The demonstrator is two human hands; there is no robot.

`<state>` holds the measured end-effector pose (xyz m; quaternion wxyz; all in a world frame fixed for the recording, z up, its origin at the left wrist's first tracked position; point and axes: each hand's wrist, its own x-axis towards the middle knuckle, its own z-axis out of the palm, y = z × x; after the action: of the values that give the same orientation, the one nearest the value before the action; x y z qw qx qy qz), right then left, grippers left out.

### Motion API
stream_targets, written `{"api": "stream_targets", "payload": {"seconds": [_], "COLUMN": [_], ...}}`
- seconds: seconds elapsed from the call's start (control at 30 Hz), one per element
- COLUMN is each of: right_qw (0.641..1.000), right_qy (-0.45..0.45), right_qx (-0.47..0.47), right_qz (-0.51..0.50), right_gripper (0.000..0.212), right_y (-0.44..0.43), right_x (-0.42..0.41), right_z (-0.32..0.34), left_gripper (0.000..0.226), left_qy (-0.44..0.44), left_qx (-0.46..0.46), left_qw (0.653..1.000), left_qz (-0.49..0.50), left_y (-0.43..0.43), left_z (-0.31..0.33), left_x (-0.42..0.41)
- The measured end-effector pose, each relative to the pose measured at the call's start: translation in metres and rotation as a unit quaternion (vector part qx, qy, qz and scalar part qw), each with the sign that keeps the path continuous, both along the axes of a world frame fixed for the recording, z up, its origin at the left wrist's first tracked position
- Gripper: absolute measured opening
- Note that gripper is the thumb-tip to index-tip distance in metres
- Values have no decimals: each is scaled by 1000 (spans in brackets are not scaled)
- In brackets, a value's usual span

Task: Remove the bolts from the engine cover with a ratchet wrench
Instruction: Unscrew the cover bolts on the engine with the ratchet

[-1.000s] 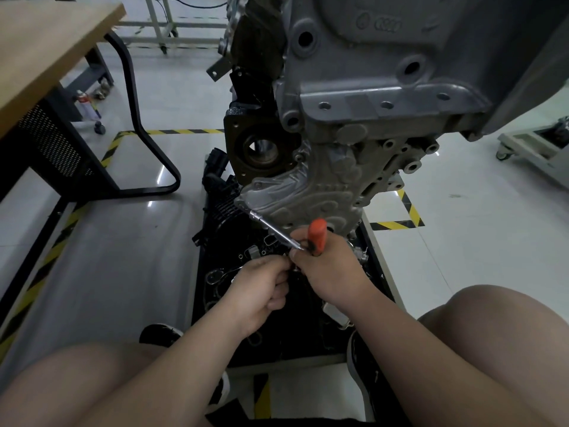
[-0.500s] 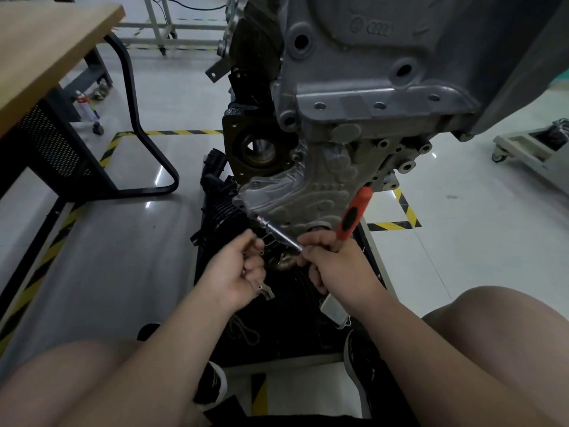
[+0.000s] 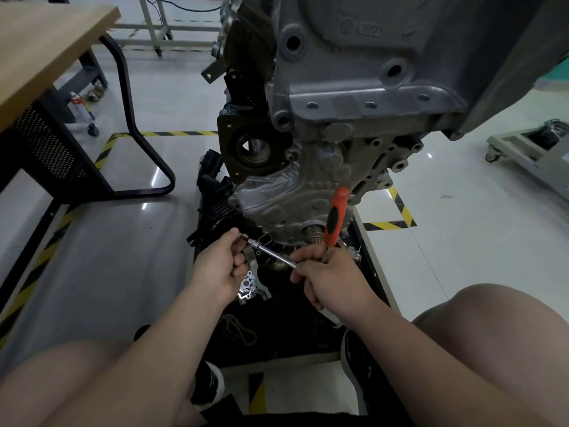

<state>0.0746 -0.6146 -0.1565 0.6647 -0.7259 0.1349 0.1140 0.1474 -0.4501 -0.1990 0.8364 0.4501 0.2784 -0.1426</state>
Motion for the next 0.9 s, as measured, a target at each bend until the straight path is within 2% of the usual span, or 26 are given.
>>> {"api": "stream_targets", "payload": {"seconds": [0.27,0.4,0.57,0.63,0.73,0.83,0.9], "right_qw": [1000,989,953,957,979,991,997], "right_qy": [8,54,135,129,85,74,50], "right_qx": [18,127,265,254,171,86,32], "right_qz": [-22,-56,-64,-65,-63,-71,-49], "right_gripper": [16,16,15,13,14,18,11], "right_y": [-1,3,3,5,13,28,35], "right_x": [2,2,2,1,-2,-13,-21], "right_z": [-12,-18,-20,-23,-34,-54,-68], "left_gripper": [22,19,18,19,19,21,23], "left_qy": [-30,-54,-33,-16,12,28,29], "left_qx": [54,70,89,105,124,94,83], "left_qw": [998,996,995,993,989,990,990], "left_qz": [-18,-22,-41,-51,-80,-105,-108], "left_y": [0,-2,0,-3,-14,-26,-34], "left_z": [-9,-11,-21,-29,-41,-49,-53], "left_x": [4,5,14,18,23,29,33]}}
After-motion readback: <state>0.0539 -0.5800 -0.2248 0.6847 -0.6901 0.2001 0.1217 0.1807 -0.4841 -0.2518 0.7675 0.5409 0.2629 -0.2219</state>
